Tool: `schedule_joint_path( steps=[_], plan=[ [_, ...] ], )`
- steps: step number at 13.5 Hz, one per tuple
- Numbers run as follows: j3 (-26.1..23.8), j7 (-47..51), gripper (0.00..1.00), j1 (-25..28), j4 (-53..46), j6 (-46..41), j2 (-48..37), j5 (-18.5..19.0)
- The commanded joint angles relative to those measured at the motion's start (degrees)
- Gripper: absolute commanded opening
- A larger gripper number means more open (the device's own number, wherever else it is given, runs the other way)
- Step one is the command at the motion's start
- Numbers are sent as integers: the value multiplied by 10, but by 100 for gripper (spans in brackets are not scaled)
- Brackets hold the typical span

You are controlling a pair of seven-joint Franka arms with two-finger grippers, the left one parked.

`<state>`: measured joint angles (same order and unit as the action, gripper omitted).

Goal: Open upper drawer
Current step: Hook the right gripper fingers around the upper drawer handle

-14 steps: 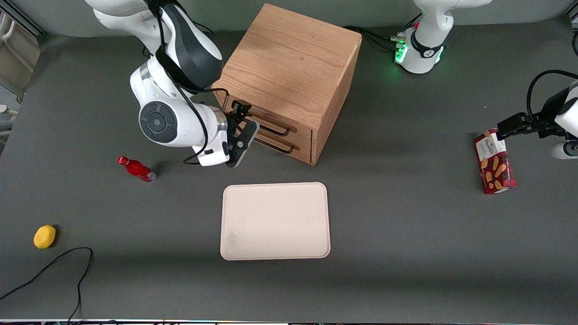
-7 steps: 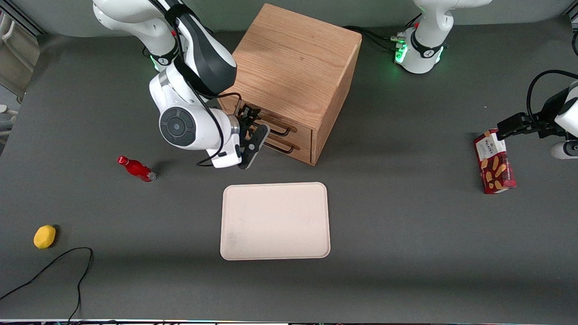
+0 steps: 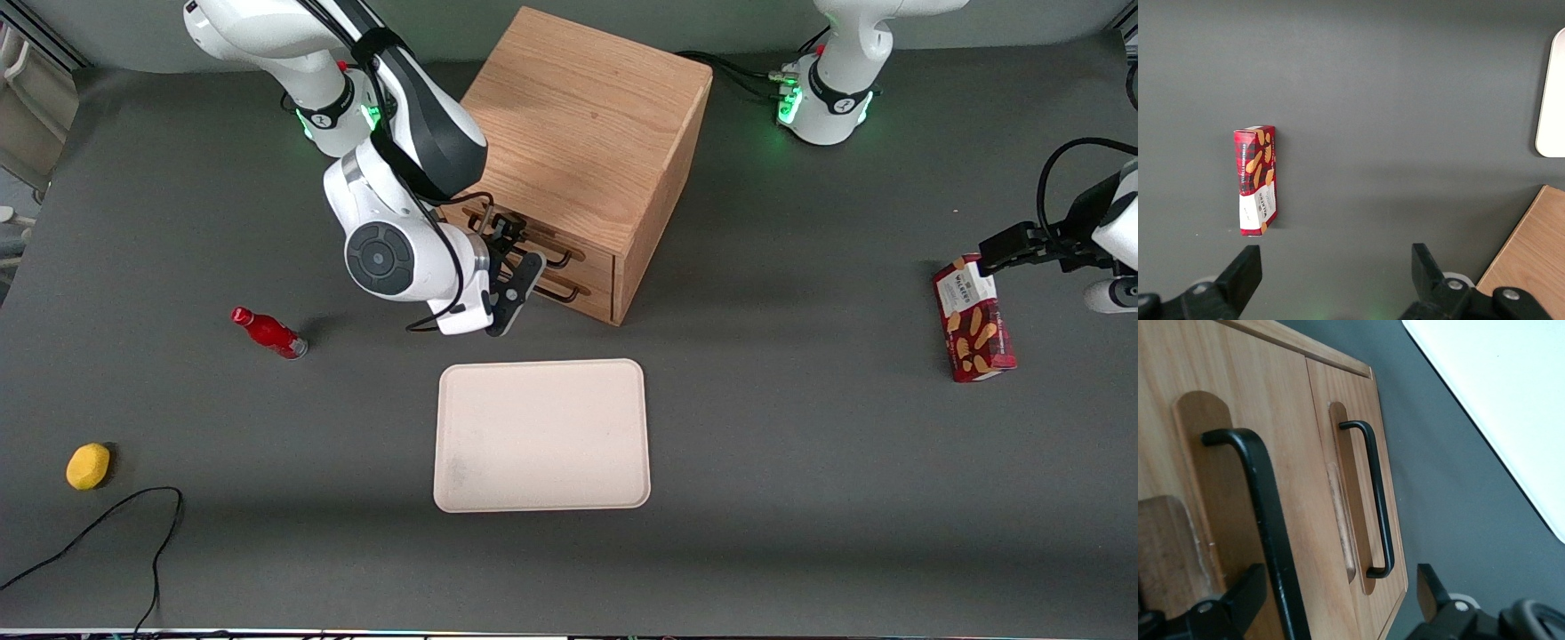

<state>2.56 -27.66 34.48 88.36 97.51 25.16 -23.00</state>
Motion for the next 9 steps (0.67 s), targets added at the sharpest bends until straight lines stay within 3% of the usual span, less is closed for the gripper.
schedule_joint_path(
  steps=[1,9],
  plan=[
    [7,-6,100,9,14,20,-3,-16],
    [7,-19,100,3,14,55,15,-10]
  ],
)
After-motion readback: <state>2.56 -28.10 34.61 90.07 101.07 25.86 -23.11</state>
